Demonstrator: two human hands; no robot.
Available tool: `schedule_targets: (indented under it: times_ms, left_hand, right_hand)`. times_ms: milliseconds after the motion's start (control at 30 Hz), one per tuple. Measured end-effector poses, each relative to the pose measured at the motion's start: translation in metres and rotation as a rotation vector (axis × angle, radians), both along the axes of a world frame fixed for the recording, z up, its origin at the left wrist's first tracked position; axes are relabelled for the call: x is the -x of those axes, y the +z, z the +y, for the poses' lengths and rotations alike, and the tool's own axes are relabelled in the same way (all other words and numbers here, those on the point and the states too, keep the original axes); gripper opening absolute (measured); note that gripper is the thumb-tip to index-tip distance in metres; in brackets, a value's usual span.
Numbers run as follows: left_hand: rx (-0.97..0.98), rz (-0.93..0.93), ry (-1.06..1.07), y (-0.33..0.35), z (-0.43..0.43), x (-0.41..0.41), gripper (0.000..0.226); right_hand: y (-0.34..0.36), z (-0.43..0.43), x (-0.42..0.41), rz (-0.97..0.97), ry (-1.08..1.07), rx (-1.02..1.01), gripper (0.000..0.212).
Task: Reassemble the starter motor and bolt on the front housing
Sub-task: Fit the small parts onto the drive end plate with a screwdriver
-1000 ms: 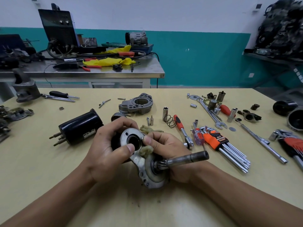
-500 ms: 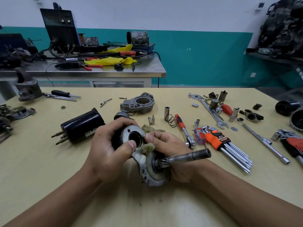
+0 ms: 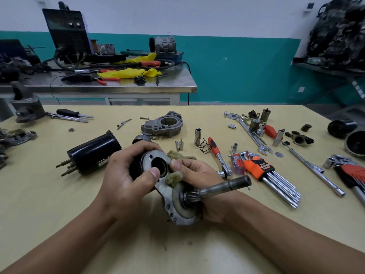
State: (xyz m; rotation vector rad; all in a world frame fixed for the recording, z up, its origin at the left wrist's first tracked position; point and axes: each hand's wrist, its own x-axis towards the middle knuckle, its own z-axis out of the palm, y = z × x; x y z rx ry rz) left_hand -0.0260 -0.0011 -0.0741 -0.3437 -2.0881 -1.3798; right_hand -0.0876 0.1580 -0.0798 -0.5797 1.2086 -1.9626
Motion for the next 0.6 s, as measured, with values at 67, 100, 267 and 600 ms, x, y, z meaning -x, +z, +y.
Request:
schedule_targets:
  times_ms: [67,100,267,600]
  left_hand:
    - [0.021,-0.024,-0.021,0.002,0.000,0.000,0.035]
    - [0.028,-0.038,-0.031,0.003,-0.001,0.000,0.036]
    - [0.014,-0.085,-0.113,0.004,0.001,0.000,0.038]
    - [-0.017,-0.047,-0.101,0.004,0.005,-0.003,0.036]
  right_hand:
    - [0.001,0.001,0.001,-0.011,0.019,0.006,0.020]
    - [0.001,0.001,0.001,-0.011,0.024,0.007,0.019]
    - [0.000,0.003,0.006,0.013,0.018,-0.010,0.021]
    - [0.005,0.006,0.011,-0.028,0.112,-0.010,0.034]
